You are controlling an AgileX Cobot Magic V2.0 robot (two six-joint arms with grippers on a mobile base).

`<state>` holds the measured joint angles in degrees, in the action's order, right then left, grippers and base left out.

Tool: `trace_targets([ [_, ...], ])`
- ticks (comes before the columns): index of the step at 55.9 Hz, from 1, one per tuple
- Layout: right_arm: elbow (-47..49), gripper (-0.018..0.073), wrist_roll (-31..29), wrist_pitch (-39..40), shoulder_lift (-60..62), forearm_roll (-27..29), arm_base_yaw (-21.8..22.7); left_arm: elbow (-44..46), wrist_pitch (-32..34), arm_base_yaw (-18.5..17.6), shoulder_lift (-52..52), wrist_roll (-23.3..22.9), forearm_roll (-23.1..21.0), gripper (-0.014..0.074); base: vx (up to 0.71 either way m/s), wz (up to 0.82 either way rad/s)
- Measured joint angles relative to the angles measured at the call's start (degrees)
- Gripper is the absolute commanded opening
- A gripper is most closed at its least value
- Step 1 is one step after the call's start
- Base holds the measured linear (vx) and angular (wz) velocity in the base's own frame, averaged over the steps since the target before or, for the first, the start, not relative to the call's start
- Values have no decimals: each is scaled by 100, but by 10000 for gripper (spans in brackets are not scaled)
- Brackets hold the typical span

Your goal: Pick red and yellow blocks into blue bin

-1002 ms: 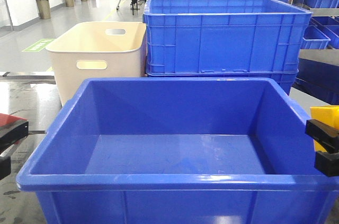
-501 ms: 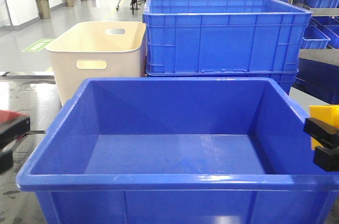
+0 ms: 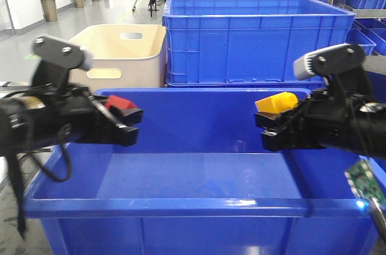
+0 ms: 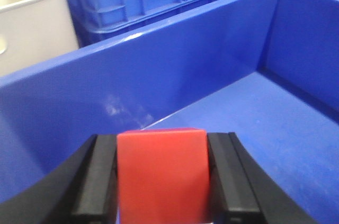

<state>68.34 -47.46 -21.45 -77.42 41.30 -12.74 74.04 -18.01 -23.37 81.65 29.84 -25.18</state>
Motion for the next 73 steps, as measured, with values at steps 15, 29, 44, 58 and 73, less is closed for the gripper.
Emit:
trace_targets([
  [15, 114, 669, 0, -56, -88, 0, 0, 195, -9, -99, 280, 11, 0, 529, 0, 0],
  [29, 114, 615, 0, -51, 1, 0, 0, 214, -1, -100, 85, 11, 0, 468, 0, 0],
  [44, 114, -17, 116, -117, 1007, -161, 0, 220, -625, -95, -1030, -6, 690, -9, 0, 0],
  [58, -2684, -10, 1632, -361, 4049, -1557, 0, -3287, -860, 65, -4600, -1766, 1631, -1, 0, 0],
  [73, -3537, -9, 1778, 9, 4903, -1562, 0, -4586, -464, 65, -6106, -2187, 1465, 0, 0, 0],
])
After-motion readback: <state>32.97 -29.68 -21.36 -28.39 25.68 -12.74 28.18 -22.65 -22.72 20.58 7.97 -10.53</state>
